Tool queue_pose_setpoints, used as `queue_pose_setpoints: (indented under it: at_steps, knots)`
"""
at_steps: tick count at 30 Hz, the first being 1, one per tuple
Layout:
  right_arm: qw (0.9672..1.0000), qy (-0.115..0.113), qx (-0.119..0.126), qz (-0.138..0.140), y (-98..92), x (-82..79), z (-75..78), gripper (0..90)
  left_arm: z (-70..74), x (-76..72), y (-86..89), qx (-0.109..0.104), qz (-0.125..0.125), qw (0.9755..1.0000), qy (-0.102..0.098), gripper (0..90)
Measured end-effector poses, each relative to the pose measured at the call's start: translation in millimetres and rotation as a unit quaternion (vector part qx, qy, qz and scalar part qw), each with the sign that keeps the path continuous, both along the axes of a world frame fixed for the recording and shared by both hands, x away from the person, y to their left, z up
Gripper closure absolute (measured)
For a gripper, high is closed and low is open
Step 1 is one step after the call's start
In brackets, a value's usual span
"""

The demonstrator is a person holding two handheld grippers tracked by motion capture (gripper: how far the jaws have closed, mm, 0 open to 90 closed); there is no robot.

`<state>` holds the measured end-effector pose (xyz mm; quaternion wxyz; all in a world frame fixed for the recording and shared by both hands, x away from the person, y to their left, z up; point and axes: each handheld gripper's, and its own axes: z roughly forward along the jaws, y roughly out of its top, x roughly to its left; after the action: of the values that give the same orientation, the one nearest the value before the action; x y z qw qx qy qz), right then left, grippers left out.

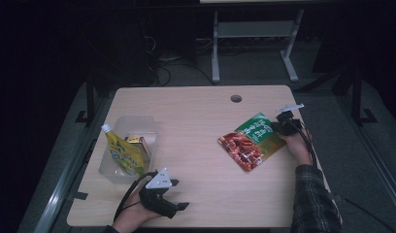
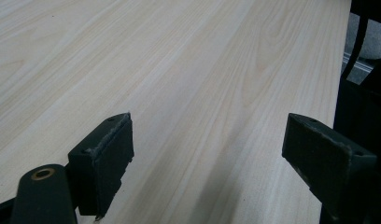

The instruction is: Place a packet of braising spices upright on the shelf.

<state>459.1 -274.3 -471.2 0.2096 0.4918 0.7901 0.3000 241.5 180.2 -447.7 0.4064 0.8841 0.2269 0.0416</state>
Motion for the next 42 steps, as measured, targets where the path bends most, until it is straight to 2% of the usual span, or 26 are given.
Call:
queue_pose_setpoints:
  at_steps: [4,6,8,13,17,22,24,35,37,40,41,42]
  knots:
    - [0.9996,-0.007,0.003,0.028,13.8,-5.1,-0.8,90.0,0.1,-0.2,0.2,-0.001,0.002,1.0,-0.003,15.8]
    - [0.9988,-0.003,-0.001,0.048,22.6,-7.8,0.2,90.0,0.4,-0.5,0.0,-0.002,0.002,1.0,-0.004,15.8]
    - [0.9976,0.001,-0.012,0.069,32.2,-11.3,1.8,90.0,1.0,-0.8,0.1,-0.002,0.003,1.0,-0.004,15.8]
    - [0.9937,0.013,-0.02,0.11,50.6,-27.6,4.9,90.0,3.0,-0.6,0.7,-0.004,0.007,0.9999,-0.007,15.9]
    - [0.9892,0.017,-0.035,0.141,59.5,-42.9,7.0,90.0,3.0,0.2,1.3,-0.007,0.008,0.9999,-0.008,15.9]
    - [0.9843,0.025,-0.031,0.172,70.6,-59.3,8.2,90.0,4.1,0.4,0.6,-0.006,0.008,0.9999,-0.011,15.8]
    - [0.9817,0.022,-0.033,0.186,77.4,-66.2,8.2,90.0,5.4,1.5,0.9,-0.008,0.011,0.9998,-0.013,15.8]
    - [0.9667,0.036,-0.006,0.253,108.6,-99.2,8.7,90.0,11.6,9.4,-7.1,-0.011,0.028,0.9994,-0.018,15.6]
    - [0.9638,0.04,-0.007,0.264,112.9,-104.6,9.4,90.0,11.8,13.1,-11.3,-0.01,0.03,0.9993,-0.018,15.5]
    - [0.962,0.042,-0.014,0.269,118.1,-108.4,10.4,89.3,12.7,21.0,-18.9,0.0,0.029,0.9994,-0.017,13.5]
    - [0.9639,0.044,-0.013,0.262,119.3,-109.2,11.1,83.2,13.2,23.5,-21.0,0.006,0.029,0.9994,-0.017,13.3]
    - [0.9632,0.047,-0.008,0.264,118.8,-109.1,12.3,79.7,13.0,26.1,-23.5,0.006,0.029,0.9995,-0.014,13.3]
